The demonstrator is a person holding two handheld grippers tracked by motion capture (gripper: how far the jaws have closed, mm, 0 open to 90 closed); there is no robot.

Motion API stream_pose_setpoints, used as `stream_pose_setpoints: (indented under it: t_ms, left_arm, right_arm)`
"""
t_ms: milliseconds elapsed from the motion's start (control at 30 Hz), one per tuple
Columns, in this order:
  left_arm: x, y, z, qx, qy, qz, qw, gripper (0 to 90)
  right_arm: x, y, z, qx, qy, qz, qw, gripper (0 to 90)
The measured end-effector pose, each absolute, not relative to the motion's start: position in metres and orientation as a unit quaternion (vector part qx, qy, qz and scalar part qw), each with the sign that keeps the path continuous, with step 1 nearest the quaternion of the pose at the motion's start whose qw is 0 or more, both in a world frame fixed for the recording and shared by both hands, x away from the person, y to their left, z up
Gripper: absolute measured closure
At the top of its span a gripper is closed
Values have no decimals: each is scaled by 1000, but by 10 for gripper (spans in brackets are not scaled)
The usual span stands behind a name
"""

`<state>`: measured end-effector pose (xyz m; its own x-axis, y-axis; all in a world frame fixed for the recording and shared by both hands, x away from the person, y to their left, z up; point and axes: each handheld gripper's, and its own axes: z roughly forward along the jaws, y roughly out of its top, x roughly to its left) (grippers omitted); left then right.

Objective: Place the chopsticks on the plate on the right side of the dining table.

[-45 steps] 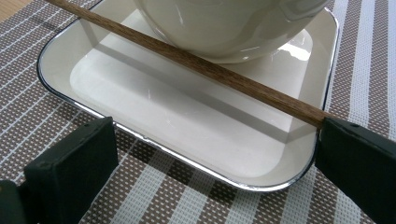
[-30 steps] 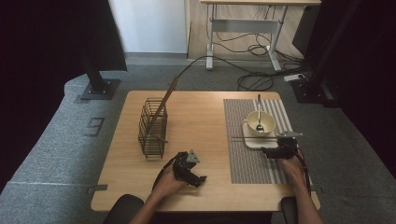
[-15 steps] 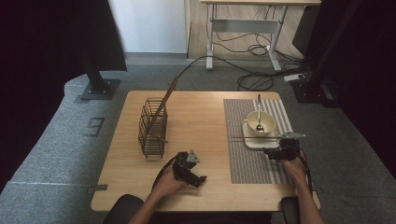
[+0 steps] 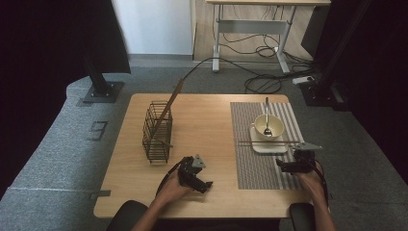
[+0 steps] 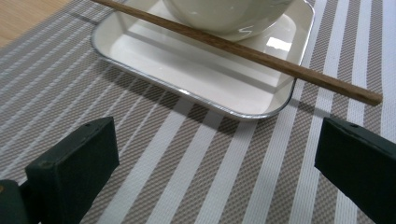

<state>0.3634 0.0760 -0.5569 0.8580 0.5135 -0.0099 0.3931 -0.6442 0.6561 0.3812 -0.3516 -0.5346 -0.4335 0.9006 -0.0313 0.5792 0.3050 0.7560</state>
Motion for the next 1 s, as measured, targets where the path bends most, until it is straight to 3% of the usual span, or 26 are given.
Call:
stream_pose_setpoints:
  t_ms: [333,633,867,1000]
  left_arm:
    - [363,76,-557,902,251,89,339,0]
    - [363,76,-557,902,251,90,339,0]
    - [362,77,-557,901,253,90,340,0]
    - [361,77,-557,900,255,90,341,0]
  right_arm:
    - [359,-338,-514,453,790,368,187,0]
    - [348,-316,-487,410,804,394,176,0]
    - [347,-302,-469,386,817,399,155,70]
    - [349,-294,-462,376,823,399,148,67]
